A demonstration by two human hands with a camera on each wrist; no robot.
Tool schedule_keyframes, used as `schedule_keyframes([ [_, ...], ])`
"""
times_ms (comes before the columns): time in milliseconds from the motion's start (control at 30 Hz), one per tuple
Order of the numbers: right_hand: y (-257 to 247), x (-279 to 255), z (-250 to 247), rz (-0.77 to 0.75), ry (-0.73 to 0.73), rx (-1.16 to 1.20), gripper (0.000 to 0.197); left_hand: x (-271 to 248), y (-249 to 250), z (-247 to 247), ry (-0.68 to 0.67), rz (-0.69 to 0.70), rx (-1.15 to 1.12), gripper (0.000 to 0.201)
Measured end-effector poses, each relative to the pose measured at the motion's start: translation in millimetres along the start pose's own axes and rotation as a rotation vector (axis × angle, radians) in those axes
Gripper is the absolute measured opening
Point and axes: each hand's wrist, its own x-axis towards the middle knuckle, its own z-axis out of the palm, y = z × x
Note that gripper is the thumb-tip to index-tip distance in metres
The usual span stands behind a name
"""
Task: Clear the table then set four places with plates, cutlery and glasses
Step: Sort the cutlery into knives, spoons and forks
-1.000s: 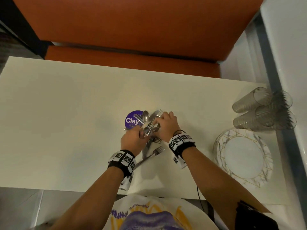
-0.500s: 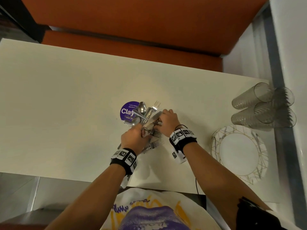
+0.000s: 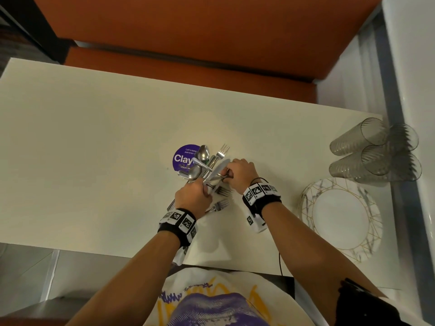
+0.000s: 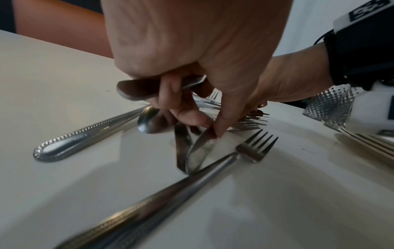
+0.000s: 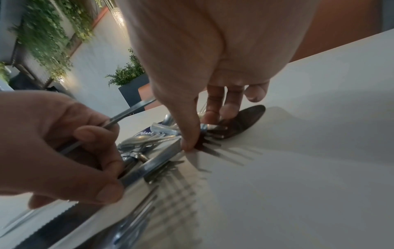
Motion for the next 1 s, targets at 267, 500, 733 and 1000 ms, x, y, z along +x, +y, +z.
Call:
schedule_keyframes([
  [267,14.1,-3.5,-4.2,0.027,0.02,-0.018,0.008,-4.3,-10.5,-13.1,-0.004,0.042,0.017,0.006],
  [500,18.7,-9.2,-3.1,0.092,0.0,-0.002,0.009,-3.6,-19.7,-16.4,-0.047,0.102,-0.074,0.027],
  [733,15.0,-17.4,3.9,0.128,-0.003,-0.022,0.007,-7.3,-7.4,-4.1,-0.011,0.07,-0.057,0.025],
  [1000,26.8,-27.0,2.7,0.195,0.031,0.013,0.003,-13.5,-4.6,-0.5,0.002,0.075,-0.033,0.01],
])
